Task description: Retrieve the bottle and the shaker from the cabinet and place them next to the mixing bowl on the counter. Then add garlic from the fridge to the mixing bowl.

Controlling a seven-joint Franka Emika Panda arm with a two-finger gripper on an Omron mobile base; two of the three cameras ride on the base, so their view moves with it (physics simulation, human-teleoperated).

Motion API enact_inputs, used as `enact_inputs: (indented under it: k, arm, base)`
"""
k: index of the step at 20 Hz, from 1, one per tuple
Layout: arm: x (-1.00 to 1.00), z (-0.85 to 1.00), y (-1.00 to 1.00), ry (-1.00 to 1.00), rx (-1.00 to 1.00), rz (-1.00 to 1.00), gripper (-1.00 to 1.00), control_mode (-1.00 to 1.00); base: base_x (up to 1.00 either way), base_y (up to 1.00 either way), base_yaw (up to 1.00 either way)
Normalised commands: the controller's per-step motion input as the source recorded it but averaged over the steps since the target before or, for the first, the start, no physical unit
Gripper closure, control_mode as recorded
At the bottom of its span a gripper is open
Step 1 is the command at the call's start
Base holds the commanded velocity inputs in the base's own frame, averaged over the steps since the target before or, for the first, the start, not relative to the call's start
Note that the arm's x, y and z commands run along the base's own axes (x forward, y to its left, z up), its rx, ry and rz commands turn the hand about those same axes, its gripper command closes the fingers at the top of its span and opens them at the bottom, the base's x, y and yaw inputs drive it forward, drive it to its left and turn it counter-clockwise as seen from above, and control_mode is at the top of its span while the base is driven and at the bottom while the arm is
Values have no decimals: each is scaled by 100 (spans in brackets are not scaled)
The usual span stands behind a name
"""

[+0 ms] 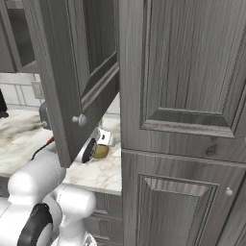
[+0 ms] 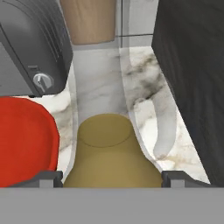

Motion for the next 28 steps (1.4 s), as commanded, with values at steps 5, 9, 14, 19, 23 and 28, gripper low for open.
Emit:
enact_inputs:
  k: [5,9,14,19,23,28]
  arm:
    - [0,-24,1,-9,2,10,100,-100]
    - [0,-22,2,-10,0,7,100,-100]
    - [0,-37,4,-2,0,4,100,-100]
    - [0,-34,9,0,0,4,100,-100]
    - [0,-40,10,0,0,4,100,-100]
    - [0,-33,3,-5,0,2,100,-100]
  base:
    - [0,0,0]
    - [0,0,0]
    - [0,0,0]
    - [0,0,0]
    - [0,0,0]
    - [0,0,0]
